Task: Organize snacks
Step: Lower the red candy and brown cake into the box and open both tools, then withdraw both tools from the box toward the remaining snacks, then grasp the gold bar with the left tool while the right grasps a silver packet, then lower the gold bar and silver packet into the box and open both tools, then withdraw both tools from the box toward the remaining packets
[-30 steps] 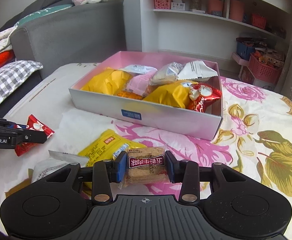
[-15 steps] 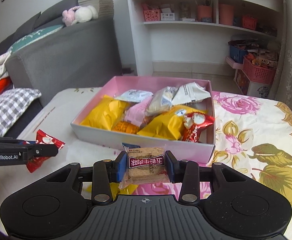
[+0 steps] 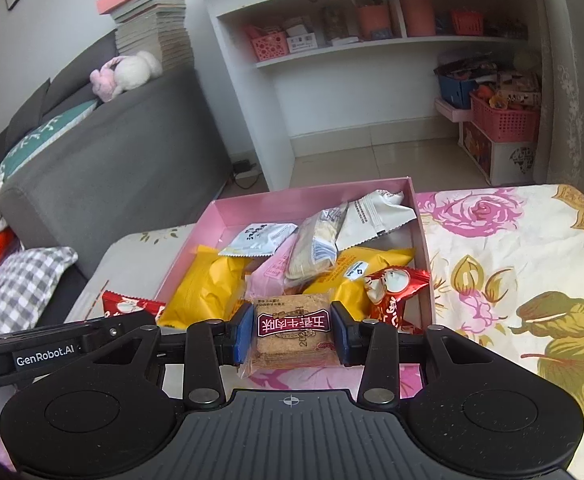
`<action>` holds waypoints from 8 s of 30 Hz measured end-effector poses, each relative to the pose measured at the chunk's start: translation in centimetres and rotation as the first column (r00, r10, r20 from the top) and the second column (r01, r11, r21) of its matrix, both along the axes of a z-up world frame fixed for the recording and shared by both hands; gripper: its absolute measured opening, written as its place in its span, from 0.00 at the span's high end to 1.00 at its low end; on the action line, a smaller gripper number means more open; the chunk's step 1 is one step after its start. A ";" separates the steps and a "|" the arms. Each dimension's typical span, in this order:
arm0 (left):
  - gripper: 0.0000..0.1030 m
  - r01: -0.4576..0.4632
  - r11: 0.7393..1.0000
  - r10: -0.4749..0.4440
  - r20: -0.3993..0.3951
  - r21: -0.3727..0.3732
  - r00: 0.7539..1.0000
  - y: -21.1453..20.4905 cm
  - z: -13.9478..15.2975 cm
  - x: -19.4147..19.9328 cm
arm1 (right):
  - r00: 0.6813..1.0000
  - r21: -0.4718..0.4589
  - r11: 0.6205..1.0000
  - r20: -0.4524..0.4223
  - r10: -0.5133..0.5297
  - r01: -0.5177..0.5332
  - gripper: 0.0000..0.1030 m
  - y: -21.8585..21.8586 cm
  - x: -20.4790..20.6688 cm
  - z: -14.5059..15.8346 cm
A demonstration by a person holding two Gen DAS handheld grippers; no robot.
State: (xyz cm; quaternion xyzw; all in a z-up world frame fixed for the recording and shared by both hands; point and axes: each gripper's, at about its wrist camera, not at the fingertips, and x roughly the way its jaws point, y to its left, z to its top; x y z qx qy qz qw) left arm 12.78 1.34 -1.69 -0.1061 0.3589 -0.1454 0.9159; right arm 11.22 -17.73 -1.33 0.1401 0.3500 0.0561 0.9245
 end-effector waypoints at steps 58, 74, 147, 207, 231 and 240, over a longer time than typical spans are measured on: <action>0.26 0.036 0.992 -0.044 0.065 0.123 0.997 -4.0 -0.7 0.7 | 0.990 0.125 0.982 0.001 -0.140 0.138 0.29 -5.9 1.4 -0.8; 0.04 0.089 0.983 -0.098 0.048 0.158 0.994 -2.5 0.6 -3.5 | 0.996 0.071 0.995 0.045 -0.075 0.071 0.13 -5.6 -3.1 1.8; 0.70 0.309 0.884 -0.290 -0.107 0.350 0.951 1.9 -5.4 -11.4 | 0.907 -0.315 0.853 -0.075 0.414 -0.415 0.26 5.0 -11.3 -6.9; 0.75 0.003 0.997 -0.002 -0.011 0.081 1.000 0.0 -0.1 1.6 | 0.992 -0.072 0.995 0.098 0.082 -0.076 0.63 -0.3 -0.4 -0.2; 0.71 0.045 0.986 -0.041 -0.029 0.160 0.999 -2.3 -2.4 10.6 | 0.996 0.049 0.994 0.022 0.092 -0.093 0.59 0.9 2.8 -2.8; 0.36 0.054 0.989 -0.056 0.014 0.138 0.998 -1.1 -1.2 7.8 | 0.997 0.088 0.993 0.018 0.080 -0.081 0.35 0.0 2.5 -2.2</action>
